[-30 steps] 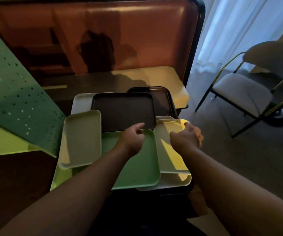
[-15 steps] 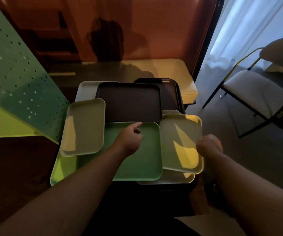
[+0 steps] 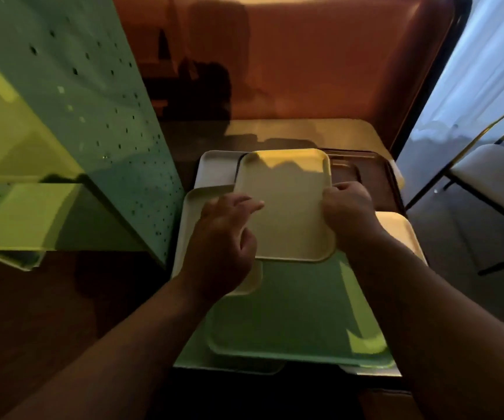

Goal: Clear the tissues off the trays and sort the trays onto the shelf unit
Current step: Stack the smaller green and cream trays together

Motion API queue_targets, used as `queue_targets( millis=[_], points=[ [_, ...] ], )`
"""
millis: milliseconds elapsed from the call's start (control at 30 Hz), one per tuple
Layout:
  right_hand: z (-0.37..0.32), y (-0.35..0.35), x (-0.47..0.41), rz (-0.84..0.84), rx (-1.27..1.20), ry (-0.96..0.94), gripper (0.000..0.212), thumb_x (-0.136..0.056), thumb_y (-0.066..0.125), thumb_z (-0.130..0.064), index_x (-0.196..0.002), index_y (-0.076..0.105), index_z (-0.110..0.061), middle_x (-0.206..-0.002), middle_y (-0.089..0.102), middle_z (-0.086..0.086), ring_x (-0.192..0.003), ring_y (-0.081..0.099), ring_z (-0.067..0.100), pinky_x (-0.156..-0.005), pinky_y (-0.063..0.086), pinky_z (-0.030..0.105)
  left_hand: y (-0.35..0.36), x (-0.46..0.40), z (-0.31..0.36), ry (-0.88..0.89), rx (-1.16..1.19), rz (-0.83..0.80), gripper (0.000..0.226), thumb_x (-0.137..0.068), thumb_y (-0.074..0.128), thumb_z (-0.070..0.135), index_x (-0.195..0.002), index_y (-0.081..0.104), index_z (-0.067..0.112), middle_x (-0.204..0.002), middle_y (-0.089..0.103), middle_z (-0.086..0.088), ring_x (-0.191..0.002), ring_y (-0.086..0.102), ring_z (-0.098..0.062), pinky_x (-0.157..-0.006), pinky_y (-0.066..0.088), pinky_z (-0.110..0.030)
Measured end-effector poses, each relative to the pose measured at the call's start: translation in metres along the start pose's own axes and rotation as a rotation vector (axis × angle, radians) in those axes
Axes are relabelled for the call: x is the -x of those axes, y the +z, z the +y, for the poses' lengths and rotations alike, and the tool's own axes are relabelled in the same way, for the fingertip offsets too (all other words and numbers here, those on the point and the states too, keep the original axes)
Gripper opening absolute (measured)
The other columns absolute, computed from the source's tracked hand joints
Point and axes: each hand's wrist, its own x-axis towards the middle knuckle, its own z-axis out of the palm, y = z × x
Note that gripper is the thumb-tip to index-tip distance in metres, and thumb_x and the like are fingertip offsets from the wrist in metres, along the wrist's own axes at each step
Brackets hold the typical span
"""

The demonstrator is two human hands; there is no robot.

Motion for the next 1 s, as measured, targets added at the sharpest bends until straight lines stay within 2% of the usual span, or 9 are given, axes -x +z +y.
queue_targets(
  millis=[67,167,333,467,633,700,800,900,1000],
  points=[
    [0.002,0.042,0.0,-0.091,-0.02,0.028,0.026,-0.093,0.054,-0.02,-0.112,0.066,-0.006,-0.102,0.067,0.01,-0.094,0.066,0.025,-0.065,0.053,0.035,-0.001,0.009,-0.024,-0.069,-0.006,-0.113,0.05,-0.082,0.057,0.0,-0.128,0.063,0.018,-0.125,0.058,-0.005,-0.117,0.05,-0.023,-0.093,0.047,-0.031],
    [0.014,0.076,0.002,-0.142,-0.035,0.073,0.025,-0.098,0.053,-0.021,-0.118,0.06,-0.01,-0.106,0.064,0.008,-0.09,0.063,0.019,-0.059,0.047,0.029,0.001,0.02,-0.048,-0.136,-0.043,-0.14,0.053,-0.081,0.056,-0.003,-0.128,0.063,0.021,-0.132,0.056,-0.002,-0.122,0.045,-0.018,-0.091,0.036,-0.018],
    [0.042,0.096,0.01,-0.124,-0.082,-0.065,0.019,-0.099,0.053,-0.021,-0.116,0.05,-0.013,-0.099,0.056,0.003,-0.085,0.059,0.013,-0.062,0.048,0.025,0.013,0.034,-0.063,-0.219,-0.104,-0.154,0.039,-0.076,0.052,-0.007,-0.098,0.066,0.022,-0.138,0.051,-0.002,-0.13,0.034,-0.023,-0.1,0.039,-0.034],
    [0.045,0.119,0.009,-0.165,0.142,-0.097,0.033,-0.097,0.059,-0.02,-0.127,0.053,-0.008,-0.108,0.061,0.006,-0.079,0.059,0.01,-0.053,0.04,0.018,0.025,0.043,-0.074,-0.245,-0.111,-0.17,0.038,-0.076,0.053,-0.006,-0.097,0.06,0.026,-0.141,0.046,-0.001,-0.134,0.029,-0.025,-0.102,0.033,-0.034],
    [0.04,0.127,0.032,-0.277,0.416,-0.189,0.039,-0.097,0.052,-0.009,-0.135,0.051,0.001,-0.131,0.058,0.02,-0.116,0.06,0.033,-0.092,0.052,0.041,0.034,0.049,-0.084,-0.244,-0.163,-0.243,0.031,-0.081,0.059,0.006,-0.108,0.066,0.022,-0.134,0.052,-0.004,-0.128,0.043,-0.025,-0.105,0.036,-0.037],
    [0.043,0.124,0.046,-0.274,0.386,-0.263,0.038,-0.097,0.048,-0.007,-0.133,0.052,0.003,-0.129,0.058,0.021,-0.118,0.06,0.036,-0.099,0.052,0.046,0.032,0.051,-0.08,-0.235,-0.149,-0.251,0.032,-0.085,0.059,0.009,-0.114,0.064,0.021,-0.133,0.052,-0.005,-0.125,0.046,-0.023,-0.103,0.039,-0.037],
    [0.042,0.11,0.06,-0.274,0.248,-0.307,0.037,-0.097,0.049,-0.004,-0.132,0.057,0.004,-0.108,0.057,0.015,-0.095,0.058,0.027,-0.09,0.057,0.041,0.025,0.06,-0.067,-0.167,-0.127,-0.116,0.042,-0.086,0.06,0.011,-0.128,0.058,0.017,-0.134,0.052,-0.008,-0.118,0.052,-0.022,-0.092,0.044,-0.029],
    [0.039,0.084,0.076,-0.259,0.24,-0.386,0.031,-0.098,0.051,-0.004,-0.124,0.061,0.01,-0.103,0.055,0.014,-0.093,0.053,0.026,-0.096,0.054,0.043,0.009,0.071,-0.054,-0.134,-0.136,0.095,0.052,-0.083,0.062,0.015,-0.134,0.05,0.017,-0.132,0.051,-0.011,-0.117,0.052,-0.028,-0.093,0.049,-0.039],
    [0.037,0.043,0.094,-0.217,0.204,-0.448,0.018,-0.092,0.066,-0.01,-0.105,0.071,0.0,-0.099,0.072,0.014,-0.094,0.069,0.028,-0.089,0.058,0.044,-0.017,0.077,-0.036,-0.077,-0.233,0.281,0.057,-0.083,0.064,0.019,-0.137,0.046,0.009,-0.13,0.052,-0.018,-0.118,0.051,-0.035,-0.095,0.046,-0.044]
  ],
)
